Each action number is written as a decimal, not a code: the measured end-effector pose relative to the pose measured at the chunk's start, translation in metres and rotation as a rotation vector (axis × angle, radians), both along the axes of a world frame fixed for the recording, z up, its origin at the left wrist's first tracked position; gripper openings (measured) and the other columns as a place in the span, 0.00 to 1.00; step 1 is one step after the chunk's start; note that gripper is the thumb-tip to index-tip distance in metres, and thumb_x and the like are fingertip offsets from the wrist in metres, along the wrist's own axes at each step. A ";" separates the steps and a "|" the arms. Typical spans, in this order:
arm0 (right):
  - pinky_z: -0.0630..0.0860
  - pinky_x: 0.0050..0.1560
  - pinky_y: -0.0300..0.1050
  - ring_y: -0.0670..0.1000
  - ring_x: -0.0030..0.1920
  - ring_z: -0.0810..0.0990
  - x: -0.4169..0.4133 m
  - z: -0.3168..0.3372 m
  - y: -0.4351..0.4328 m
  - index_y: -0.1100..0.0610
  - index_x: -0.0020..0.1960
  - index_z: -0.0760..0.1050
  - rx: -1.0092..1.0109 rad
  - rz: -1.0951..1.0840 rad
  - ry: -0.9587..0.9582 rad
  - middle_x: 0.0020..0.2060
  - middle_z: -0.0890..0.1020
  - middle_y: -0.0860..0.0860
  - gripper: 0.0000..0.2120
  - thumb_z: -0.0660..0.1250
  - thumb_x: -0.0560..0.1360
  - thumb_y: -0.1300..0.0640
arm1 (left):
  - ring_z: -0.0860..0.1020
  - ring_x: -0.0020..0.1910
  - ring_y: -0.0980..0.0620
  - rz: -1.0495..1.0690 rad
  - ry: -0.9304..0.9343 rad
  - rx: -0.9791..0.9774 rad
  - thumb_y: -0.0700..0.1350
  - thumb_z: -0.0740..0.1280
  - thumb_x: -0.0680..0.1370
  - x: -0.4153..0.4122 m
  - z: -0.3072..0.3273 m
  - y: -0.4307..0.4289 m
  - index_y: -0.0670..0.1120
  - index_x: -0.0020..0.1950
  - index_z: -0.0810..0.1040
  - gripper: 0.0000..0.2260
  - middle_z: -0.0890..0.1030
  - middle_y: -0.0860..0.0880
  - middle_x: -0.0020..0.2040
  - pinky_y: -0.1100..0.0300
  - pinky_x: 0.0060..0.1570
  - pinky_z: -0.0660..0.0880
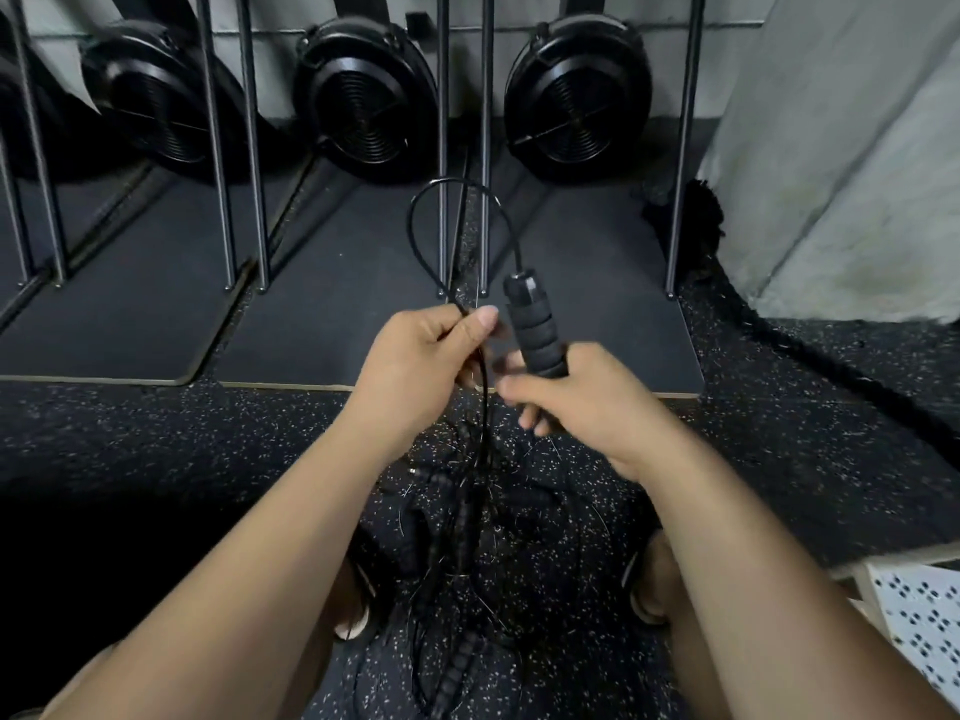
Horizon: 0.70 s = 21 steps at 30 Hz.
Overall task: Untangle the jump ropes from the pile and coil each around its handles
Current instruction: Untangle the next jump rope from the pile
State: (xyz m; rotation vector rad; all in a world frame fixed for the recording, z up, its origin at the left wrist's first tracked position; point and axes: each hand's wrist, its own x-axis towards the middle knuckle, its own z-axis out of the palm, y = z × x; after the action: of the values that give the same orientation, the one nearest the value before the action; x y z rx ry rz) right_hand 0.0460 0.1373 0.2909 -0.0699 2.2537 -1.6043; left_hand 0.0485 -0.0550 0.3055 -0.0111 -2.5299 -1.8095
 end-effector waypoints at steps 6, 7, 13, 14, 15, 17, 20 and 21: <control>0.83 0.49 0.62 0.53 0.36 0.83 0.007 -0.025 -0.019 0.54 0.49 0.86 0.052 0.018 0.006 0.39 0.88 0.55 0.09 0.78 0.77 0.48 | 0.77 0.33 0.53 -0.011 -0.083 0.111 0.55 0.69 0.84 -0.016 0.011 -0.003 0.46 0.50 0.89 0.15 0.85 0.44 0.40 0.46 0.47 0.83; 0.83 0.48 0.61 0.54 0.36 0.84 0.007 -0.023 -0.020 0.54 0.47 0.86 0.087 0.004 0.034 0.37 0.88 0.53 0.10 0.78 0.77 0.47 | 0.77 0.34 0.53 -0.018 -0.096 0.127 0.54 0.69 0.84 -0.018 0.011 -0.002 0.46 0.51 0.89 0.14 0.85 0.46 0.40 0.49 0.46 0.83; 0.85 0.48 0.58 0.54 0.39 0.88 0.000 -0.011 -0.021 0.55 0.42 0.85 0.041 0.020 0.087 0.37 0.89 0.50 0.09 0.75 0.79 0.52 | 0.83 0.43 0.52 -0.034 -0.147 0.167 0.52 0.66 0.86 -0.024 -0.007 -0.014 0.44 0.54 0.86 0.14 0.86 0.45 0.46 0.52 0.53 0.80; 0.83 0.45 0.56 0.55 0.38 0.87 -0.003 -0.007 -0.018 0.55 0.42 0.85 -0.007 -0.015 0.095 0.37 0.89 0.51 0.08 0.75 0.79 0.54 | 0.84 0.44 0.52 -0.078 -0.170 0.104 0.51 0.66 0.86 -0.020 -0.010 -0.013 0.47 0.54 0.86 0.12 0.87 0.48 0.47 0.55 0.52 0.79; 0.82 0.42 0.54 0.54 0.36 0.86 -0.005 -0.001 -0.015 0.56 0.42 0.85 -0.076 -0.062 0.102 0.37 0.88 0.53 0.08 0.75 0.79 0.57 | 0.84 0.44 0.52 -0.129 -0.190 0.051 0.49 0.66 0.86 -0.016 -0.014 -0.013 0.49 0.53 0.86 0.10 0.87 0.49 0.47 0.57 0.50 0.79; 0.77 0.36 0.47 0.52 0.34 0.83 -0.010 0.011 -0.007 0.60 0.44 0.83 -0.221 -0.158 0.107 0.36 0.88 0.56 0.06 0.74 0.79 0.61 | 0.84 0.47 0.45 -0.230 -0.229 0.001 0.41 0.65 0.85 -0.010 -0.022 -0.010 0.48 0.54 0.85 0.09 0.87 0.45 0.48 0.51 0.51 0.80; 0.75 0.32 0.43 0.52 0.33 0.81 -0.013 0.023 0.002 0.62 0.45 0.79 -0.374 -0.230 0.090 0.36 0.86 0.58 0.06 0.74 0.79 0.63 | 0.81 0.45 0.53 -0.346 -0.259 -0.024 0.46 0.69 0.85 -0.004 -0.025 -0.006 0.52 0.53 0.85 0.06 0.87 0.48 0.46 0.61 0.50 0.76; 0.74 0.32 0.43 0.52 0.32 0.80 -0.013 0.026 0.004 0.61 0.45 0.78 -0.417 -0.244 0.081 0.36 0.85 0.58 0.06 0.73 0.79 0.63 | 0.79 0.43 0.57 -0.372 -0.251 -0.046 0.48 0.70 0.84 -0.003 -0.023 -0.006 0.53 0.52 0.85 0.04 0.86 0.52 0.44 0.65 0.48 0.74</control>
State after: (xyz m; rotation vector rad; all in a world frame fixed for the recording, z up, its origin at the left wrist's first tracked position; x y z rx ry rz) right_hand 0.0331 0.1414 0.3172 0.0338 2.0083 -2.2180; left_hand 0.0458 -0.0605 0.2824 -0.2934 -2.9053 -1.9855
